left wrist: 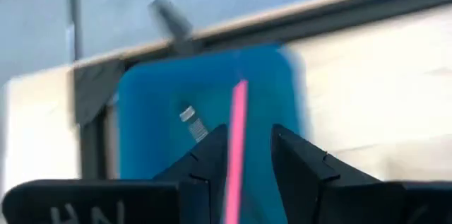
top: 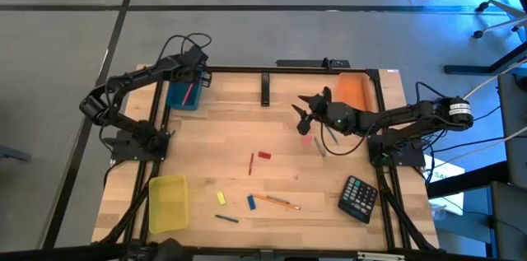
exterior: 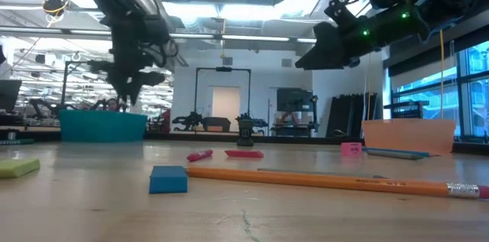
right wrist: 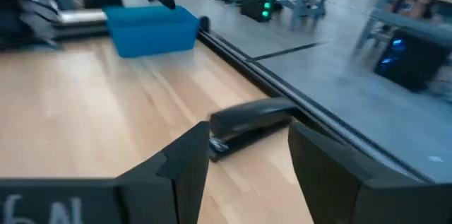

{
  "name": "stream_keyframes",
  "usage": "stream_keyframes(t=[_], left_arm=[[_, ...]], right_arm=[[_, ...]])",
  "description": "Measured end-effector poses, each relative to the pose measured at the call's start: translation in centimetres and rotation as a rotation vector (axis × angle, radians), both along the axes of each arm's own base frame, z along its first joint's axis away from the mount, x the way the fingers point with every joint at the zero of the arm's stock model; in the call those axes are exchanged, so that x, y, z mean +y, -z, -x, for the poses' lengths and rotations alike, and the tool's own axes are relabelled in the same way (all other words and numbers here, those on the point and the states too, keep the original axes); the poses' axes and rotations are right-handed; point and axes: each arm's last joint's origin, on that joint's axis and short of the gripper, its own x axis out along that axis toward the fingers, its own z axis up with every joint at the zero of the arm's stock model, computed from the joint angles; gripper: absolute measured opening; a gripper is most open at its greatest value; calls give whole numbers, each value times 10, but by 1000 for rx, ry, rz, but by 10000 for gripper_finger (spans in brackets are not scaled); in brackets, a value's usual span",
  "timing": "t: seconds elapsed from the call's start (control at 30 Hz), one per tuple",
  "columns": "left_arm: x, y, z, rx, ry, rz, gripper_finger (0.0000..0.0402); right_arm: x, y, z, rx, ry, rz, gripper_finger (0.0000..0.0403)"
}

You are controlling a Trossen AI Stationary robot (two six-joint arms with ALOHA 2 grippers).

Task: Sort crayons/erasers/pens/pencils in bins
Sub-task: Put the blue pencil into the blue bin

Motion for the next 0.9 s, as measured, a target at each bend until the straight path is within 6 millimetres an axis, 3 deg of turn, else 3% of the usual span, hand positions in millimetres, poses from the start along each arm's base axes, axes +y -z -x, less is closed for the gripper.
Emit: stream_keyframes(t=[0.17, 0.27, 0.4, 0.67, 0.9], left_arm=[[-9, -16, -41, -255, 255, -40, 98], [-31, -35, -78, -349, 437, -142, 97], [-63, -39, -117, -389, 654, -211, 97], [-103, 0, -203, -435, 1069, -162, 100], [-117, 30, -275, -443, 1207, -100, 101]], right_arm=[[-2, 9, 6, 125, 118, 44, 196], [-4, 9, 7, 123, 169, 45, 191], [-1, -2, 8, 69, 79, 13, 180], [16, -32, 38, -16, -47, -121, 164], [36, -28, 76, 109, -53, -305, 149]])
